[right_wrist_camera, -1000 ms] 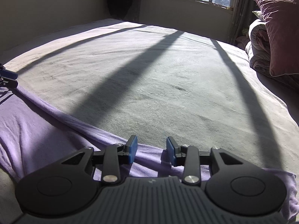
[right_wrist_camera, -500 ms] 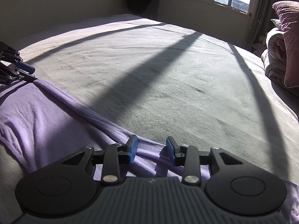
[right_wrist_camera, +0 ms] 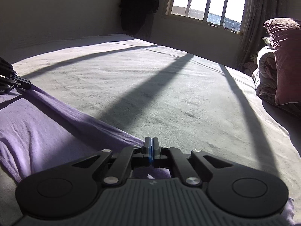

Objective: Fold clothes

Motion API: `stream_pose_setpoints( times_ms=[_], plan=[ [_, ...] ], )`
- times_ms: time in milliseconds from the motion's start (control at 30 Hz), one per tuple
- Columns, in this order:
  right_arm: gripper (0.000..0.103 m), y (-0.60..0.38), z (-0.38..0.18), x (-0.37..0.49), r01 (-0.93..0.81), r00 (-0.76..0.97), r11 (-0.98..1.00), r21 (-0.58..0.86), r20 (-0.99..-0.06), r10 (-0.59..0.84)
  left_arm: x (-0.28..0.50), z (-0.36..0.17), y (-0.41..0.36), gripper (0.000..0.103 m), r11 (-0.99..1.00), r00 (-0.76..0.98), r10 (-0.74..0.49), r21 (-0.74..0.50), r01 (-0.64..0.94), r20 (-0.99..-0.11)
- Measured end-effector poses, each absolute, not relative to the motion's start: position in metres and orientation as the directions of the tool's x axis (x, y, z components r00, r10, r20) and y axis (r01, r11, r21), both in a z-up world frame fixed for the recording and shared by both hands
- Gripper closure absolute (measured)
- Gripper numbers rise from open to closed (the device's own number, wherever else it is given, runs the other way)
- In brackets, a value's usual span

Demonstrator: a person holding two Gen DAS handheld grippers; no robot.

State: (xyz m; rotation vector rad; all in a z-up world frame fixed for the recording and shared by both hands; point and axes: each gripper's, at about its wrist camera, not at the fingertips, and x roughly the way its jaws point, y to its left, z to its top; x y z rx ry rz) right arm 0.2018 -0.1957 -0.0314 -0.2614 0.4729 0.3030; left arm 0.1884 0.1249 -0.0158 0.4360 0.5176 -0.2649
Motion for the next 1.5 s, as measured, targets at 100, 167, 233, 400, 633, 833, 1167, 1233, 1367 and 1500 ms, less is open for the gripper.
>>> stream_pose_setpoints(
  times_ms=[100,167,233,400,633,833,1167,1233,1367,1500],
  plan=[
    [0.103,-0.190,-0.037,0.207,-0.277,0.877,0.933,-0.230,-0.457,0.148,0.199,-0.022,0.117,0.103,0.881,0.844,-0.100,0.347,0.321,-0.526],
    [0.103,-0.184,-0.044,0.212,-0.254,0.880,0.927,-0.275,-0.463,0.104,0.205,-0.030,0.110,0.103,0.875,0.842,-0.076,0.369,0.314,-0.535],
    [0.103,-0.180,-0.048,0.214,-0.252,0.874,0.918,-0.306,-0.479,0.080,0.210,-0.040,0.103,0.103,0.859,0.840,-0.046,0.408,0.310,-0.541],
    [0.091,-0.196,-0.034,0.210,-0.318,0.837,0.929,-0.187,-0.515,0.183,0.211,-0.041,0.097,0.103,0.844,0.847,-0.019,0.446,0.298,-0.531],
    [0.089,-0.206,-0.035,0.210,-0.360,0.790,0.922,-0.145,-0.573,0.219,0.205,-0.055,0.082,0.103,0.793,0.878,0.038,0.548,0.264,-0.478],
    [0.072,-0.202,-0.037,0.207,-0.377,0.777,0.912,-0.160,-0.590,0.218,0.202,-0.059,0.076,0.103,0.762,0.890,0.063,0.598,0.250,-0.452],
    [0.103,-0.185,-0.046,0.207,-0.405,0.766,0.892,-0.201,-0.607,0.211,0.199,-0.061,0.071,0.103,0.747,0.894,0.072,0.619,0.245,-0.441],
    [0.103,-0.178,-0.045,0.204,-0.362,0.808,0.892,-0.271,-0.569,0.155,0.198,-0.061,0.070,0.103,0.743,0.897,0.076,0.625,0.241,-0.436],
    [0.103,-0.171,-0.054,0.208,-0.278,0.861,0.880,-0.386,-0.507,0.049,0.199,-0.060,0.070,0.103,0.744,0.896,0.075,0.623,0.243,-0.438],
    [0.100,-0.165,-0.067,0.215,-0.283,0.848,0.852,-0.441,-0.531,0.007,0.199,-0.060,0.070,0.103,0.742,0.894,0.076,0.624,0.245,-0.442]
  ],
)
